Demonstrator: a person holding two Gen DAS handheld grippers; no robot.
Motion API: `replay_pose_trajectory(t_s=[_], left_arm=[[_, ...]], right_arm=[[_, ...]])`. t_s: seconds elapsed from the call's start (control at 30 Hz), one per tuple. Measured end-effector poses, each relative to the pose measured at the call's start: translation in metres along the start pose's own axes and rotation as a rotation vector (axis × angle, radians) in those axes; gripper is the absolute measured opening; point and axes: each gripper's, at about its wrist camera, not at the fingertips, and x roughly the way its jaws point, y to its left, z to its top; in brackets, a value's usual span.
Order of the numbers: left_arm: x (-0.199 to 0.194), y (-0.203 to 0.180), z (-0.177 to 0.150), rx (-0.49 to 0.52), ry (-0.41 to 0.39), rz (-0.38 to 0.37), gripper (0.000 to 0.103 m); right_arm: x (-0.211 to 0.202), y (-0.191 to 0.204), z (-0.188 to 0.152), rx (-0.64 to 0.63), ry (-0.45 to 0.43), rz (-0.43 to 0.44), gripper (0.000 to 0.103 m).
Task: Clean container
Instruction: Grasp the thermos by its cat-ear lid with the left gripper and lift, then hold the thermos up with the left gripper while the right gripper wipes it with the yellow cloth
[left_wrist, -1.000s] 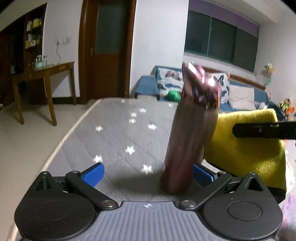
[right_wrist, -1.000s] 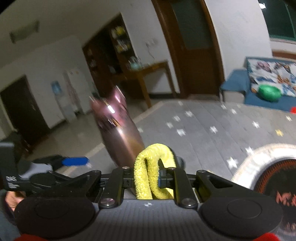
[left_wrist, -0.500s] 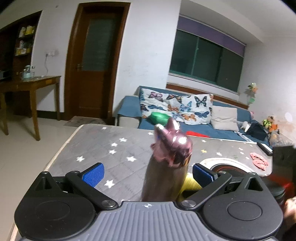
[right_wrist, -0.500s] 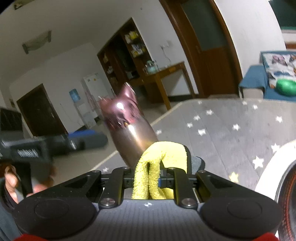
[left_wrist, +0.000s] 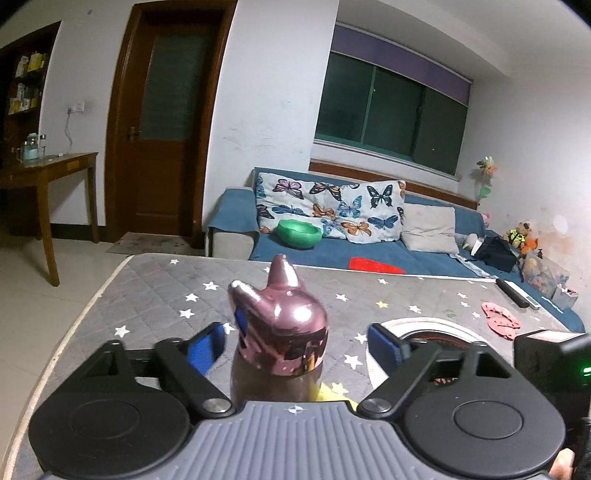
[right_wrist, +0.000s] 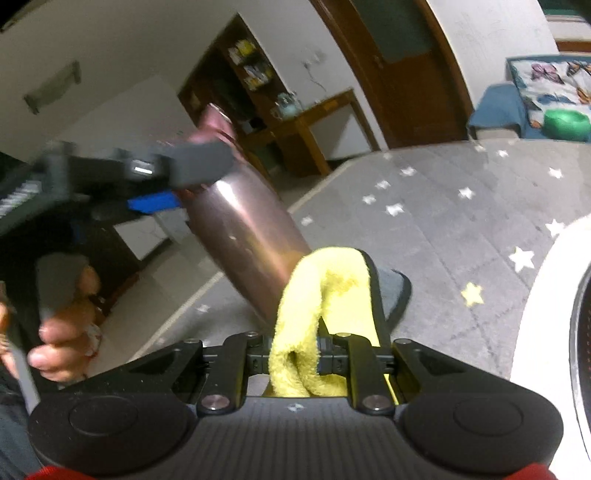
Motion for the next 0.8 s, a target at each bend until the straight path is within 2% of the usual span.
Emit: replay_pose_trajectory(t_s=[0.13,0.17,0.33,0.63,0.8], left_arm=[[0.004,0.002,0.005,-0.004,0.016,0.013,0.065],[0.004,0.003,0.006,-0.008,0.018,0.012,0.059],[0.007,0.009,0.009,-0.018,0.027,-0.004,0.058],[0.008,0.005,0.010,0.065,0.027,-0.023,0.058],[0.009,0.008,0.009,0.113,0.027,-0.029,0.057]], right_arm=[[-0.017,0.014,0.010,-0.045,-0.078,0.062,0.015],[-0.023,0.020,0.014,-0.062,-0.102,0.077,0.015],[-0.039,0.045,0.024,-0.178,-0.180,0.105,0.015],[0.003,0.040,0.000,-0.222,-0.015,0.046,0.014],[0.006,0.029,-0.004,-0.208,0.031,0.013,0.013]])
